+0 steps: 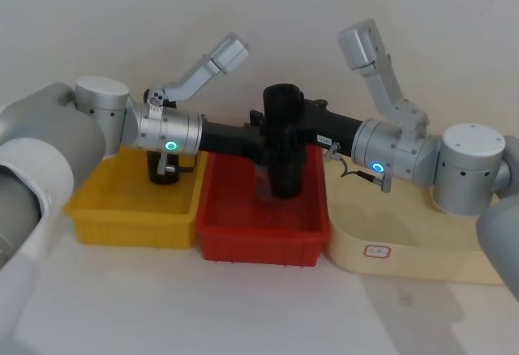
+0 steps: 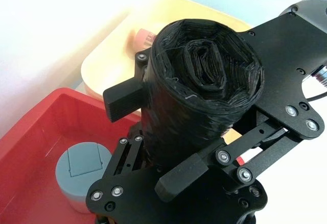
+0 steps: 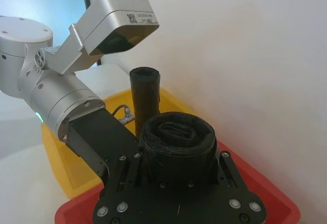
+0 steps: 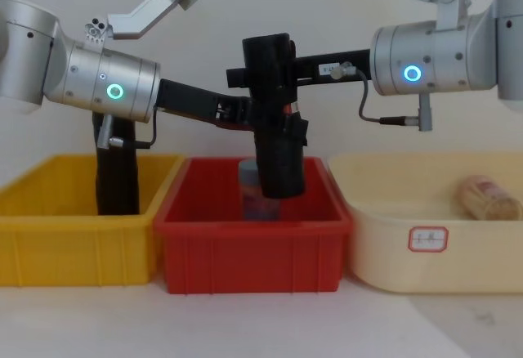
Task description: Pick up the garbage bag with the one hand and transfer it to the other hand.
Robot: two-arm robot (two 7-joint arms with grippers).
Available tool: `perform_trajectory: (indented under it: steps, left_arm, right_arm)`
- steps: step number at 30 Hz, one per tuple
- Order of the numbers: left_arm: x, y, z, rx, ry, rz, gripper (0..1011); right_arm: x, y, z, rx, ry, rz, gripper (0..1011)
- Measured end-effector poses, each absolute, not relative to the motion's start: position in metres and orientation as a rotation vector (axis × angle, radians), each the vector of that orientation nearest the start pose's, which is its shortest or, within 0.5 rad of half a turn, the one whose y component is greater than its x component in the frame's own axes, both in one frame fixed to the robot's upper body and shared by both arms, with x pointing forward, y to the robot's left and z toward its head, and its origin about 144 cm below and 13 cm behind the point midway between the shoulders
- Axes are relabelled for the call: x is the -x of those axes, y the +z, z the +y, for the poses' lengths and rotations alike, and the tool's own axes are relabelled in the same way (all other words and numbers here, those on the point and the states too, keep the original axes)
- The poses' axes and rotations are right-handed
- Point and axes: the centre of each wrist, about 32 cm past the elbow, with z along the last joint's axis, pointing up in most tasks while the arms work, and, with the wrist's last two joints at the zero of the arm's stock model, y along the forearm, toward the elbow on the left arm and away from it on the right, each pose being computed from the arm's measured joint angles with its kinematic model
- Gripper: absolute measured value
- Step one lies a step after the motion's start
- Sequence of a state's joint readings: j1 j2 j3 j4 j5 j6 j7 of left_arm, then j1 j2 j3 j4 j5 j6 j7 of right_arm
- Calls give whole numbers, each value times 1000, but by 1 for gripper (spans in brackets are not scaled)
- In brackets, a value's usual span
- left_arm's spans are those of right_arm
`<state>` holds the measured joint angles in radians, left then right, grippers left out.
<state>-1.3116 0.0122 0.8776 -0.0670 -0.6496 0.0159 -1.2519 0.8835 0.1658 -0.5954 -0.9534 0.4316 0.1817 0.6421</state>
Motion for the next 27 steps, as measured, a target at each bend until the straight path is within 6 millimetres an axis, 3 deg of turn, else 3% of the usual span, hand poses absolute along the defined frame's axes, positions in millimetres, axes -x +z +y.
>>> perform_trajectory:
  steps: [15,18,27]
  left_arm:
    - [-723,1299,218,-257,255,189,404]
    - [-723,1299,218,-257,255,189,448]
    - [-723,1299,218,-257,255,189,714]
  right_arm:
    - [-656,1292,-161,138,-579,-16,509]
    - [-656,1292,-161,138,-579,-16,507]
    - [-656,1292,-161,139,-578,-17,507]
